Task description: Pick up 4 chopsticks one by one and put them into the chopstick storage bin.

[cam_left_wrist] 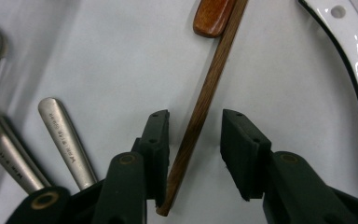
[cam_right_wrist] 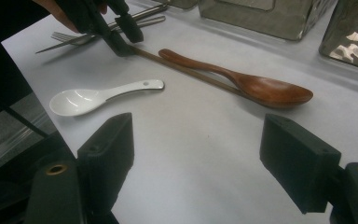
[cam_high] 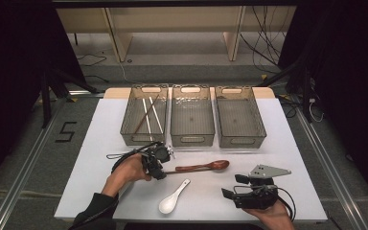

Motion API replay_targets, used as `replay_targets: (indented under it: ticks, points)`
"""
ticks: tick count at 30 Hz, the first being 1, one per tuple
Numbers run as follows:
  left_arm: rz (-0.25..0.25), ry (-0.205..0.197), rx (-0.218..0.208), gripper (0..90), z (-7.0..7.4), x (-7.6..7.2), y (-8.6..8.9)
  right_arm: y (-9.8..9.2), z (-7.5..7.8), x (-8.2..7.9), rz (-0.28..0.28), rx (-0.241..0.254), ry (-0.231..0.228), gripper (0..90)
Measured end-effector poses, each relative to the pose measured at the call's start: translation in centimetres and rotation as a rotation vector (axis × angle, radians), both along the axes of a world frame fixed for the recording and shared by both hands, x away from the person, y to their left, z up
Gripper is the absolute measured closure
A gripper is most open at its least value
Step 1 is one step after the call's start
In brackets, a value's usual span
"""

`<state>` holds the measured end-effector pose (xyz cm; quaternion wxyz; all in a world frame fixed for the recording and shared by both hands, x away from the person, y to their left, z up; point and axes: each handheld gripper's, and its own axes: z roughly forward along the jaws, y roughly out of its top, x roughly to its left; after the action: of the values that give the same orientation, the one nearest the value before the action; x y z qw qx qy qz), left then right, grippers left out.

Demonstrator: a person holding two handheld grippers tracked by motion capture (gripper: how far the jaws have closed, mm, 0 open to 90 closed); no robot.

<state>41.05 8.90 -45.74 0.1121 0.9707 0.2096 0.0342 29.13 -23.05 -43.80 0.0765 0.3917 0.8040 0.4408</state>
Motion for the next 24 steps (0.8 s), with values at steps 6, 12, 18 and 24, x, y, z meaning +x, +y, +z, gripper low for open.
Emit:
replay_targets:
  ticks: [6, 12, 18, 24]
  points:
    - [-0.036, 0.011, 0.009, 69.3, -0.2, -0.1, -0.3, 0.0, 0.0, 0.0, 0.001, 0.0, 0.0, 26.8]
    - [-0.095, 0.008, 0.034, 78.0, -0.1, -0.6, -0.7, 0.0, 0.0, 0.0, 0.004, -0.002, 0.002, 26.8]
    - [-0.175, 0.01, 0.048, 81.6, -0.1, -1.0, -1.0, 0.0, 0.0, 0.0, 0.002, -0.003, 0.005, 26.8]
    - [-0.214, 0.0, 0.041, 83.4, -0.1, -1.1, -0.9, 0.0, 0.0, 0.0, 0.002, -0.004, 0.002, 26.9]
